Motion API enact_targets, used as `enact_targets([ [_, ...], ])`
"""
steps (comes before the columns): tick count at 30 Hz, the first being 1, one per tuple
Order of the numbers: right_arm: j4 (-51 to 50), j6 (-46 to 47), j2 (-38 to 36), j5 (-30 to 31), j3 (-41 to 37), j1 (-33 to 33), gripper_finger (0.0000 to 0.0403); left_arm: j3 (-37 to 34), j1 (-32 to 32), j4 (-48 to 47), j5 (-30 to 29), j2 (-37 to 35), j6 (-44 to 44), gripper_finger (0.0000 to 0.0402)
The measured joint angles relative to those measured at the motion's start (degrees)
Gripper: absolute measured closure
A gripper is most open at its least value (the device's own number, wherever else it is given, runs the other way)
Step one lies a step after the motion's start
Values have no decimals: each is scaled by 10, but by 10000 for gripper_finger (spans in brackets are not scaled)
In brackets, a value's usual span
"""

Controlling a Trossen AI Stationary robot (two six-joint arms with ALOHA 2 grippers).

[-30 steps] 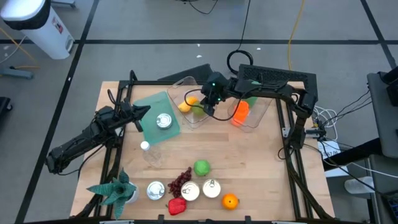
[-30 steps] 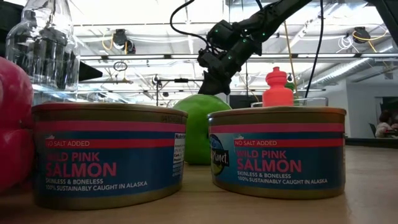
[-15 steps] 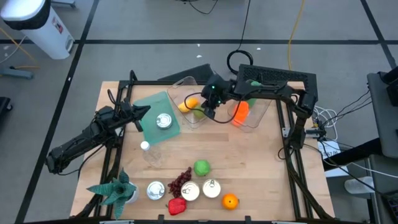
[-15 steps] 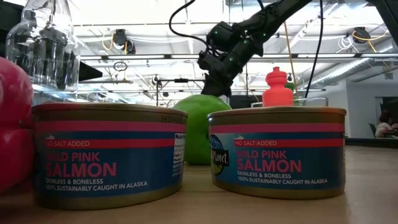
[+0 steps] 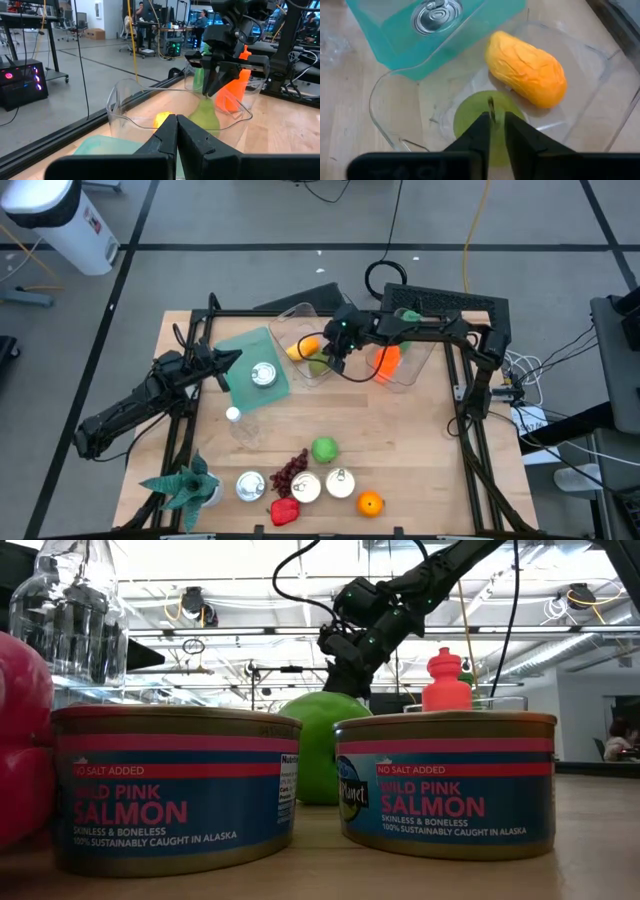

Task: Pick & Place Food Item
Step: Put the green pear into the left transparent bin, then stack the blue tuna can on the green tuna can in the green bin

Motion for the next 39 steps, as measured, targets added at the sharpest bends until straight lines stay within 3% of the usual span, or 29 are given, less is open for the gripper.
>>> enact_targets([
  [9,10,7,-13,2,0,3,251,0,0,0,0,0,0,387],
  [18,16,8,-113,0,0,12,212,0,0,-1,0,0,1,387],
  [26,-34,-37,-300,3,0,53,249,0,0,-2,5,0,-1,387],
  [30,-111,-28,-399,85,-23,83,282,0,0,-2,5,0,-4,387],
  [33,-150,-1,-474,146,-76,104,308,0,0,-2,5,0,-7,387],
  [39,-91,92,-626,148,-268,153,357,0,0,-2,6,0,-12,387],
])
